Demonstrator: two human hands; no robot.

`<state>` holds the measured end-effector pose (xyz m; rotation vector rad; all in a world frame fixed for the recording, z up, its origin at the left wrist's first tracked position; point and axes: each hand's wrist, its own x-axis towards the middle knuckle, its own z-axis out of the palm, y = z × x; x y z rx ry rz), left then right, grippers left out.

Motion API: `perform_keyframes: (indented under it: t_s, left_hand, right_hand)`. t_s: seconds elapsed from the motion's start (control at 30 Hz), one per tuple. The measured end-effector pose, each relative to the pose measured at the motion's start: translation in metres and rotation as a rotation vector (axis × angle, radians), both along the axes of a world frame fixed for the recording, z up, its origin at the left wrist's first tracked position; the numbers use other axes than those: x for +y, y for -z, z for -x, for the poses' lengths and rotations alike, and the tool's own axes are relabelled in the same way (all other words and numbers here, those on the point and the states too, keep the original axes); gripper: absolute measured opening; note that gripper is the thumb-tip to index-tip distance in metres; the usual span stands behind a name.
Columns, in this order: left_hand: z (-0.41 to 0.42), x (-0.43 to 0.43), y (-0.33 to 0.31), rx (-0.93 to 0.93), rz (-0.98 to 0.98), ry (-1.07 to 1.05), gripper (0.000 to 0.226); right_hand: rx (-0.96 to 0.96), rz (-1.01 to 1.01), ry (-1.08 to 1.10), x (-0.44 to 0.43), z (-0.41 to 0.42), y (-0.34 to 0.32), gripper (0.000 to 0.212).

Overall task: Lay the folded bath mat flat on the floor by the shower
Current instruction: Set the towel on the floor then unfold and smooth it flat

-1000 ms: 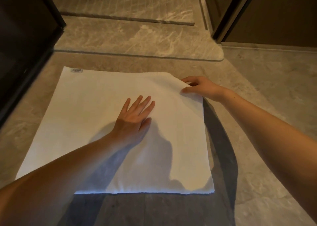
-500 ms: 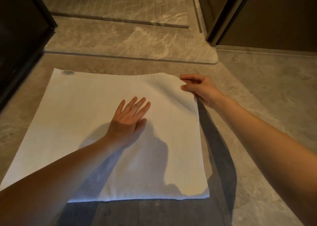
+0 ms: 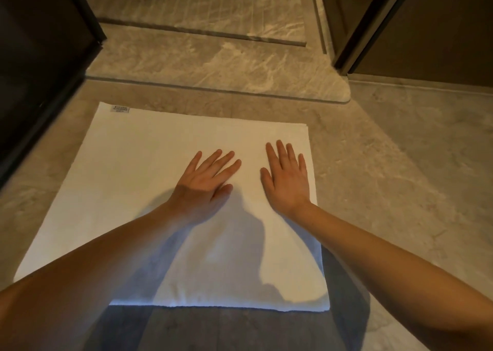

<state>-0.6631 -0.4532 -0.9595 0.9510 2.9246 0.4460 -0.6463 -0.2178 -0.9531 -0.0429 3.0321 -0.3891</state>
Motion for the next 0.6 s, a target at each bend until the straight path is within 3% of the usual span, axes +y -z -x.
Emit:
perform_keyframes:
  t_s: [0.17, 0.4, 0.47, 0.53, 0.6]
  left_hand:
    - [0.012, -0.055, -0.001, -0.042, 0.133, -0.150, 0.055]
    - [-0.035, -0.002, -0.018, -0.246, 0.337, -0.467, 0.070]
    - [-0.020, -0.006, -0.028, -0.277, 0.307, -0.419, 0.069]
    - [0.010, -0.031, -0.035, -0.157, 0.314, -0.216, 0.061]
    - [0.030, -0.067, -0.036, -0.061, 0.364, -0.034, 0.056]
  right_hand:
    - [-0.009, -0.053, -0.127, 0.007, 0.038, -0.002, 0.059]
    - [-0.108, -0.302, -0.422, -0.007, 0.105, -0.033, 0.059]
    - [-0.048, -0.168, -0.338, -0.030, 0.091, -0.046, 0.056]
    - [0.030, 0.049, -0.209, -0.056, 0.053, -0.050, 0.052]
    - [-0.007, 0.011, -0.196, -0.077, 0.005, -0.041, 0.061]
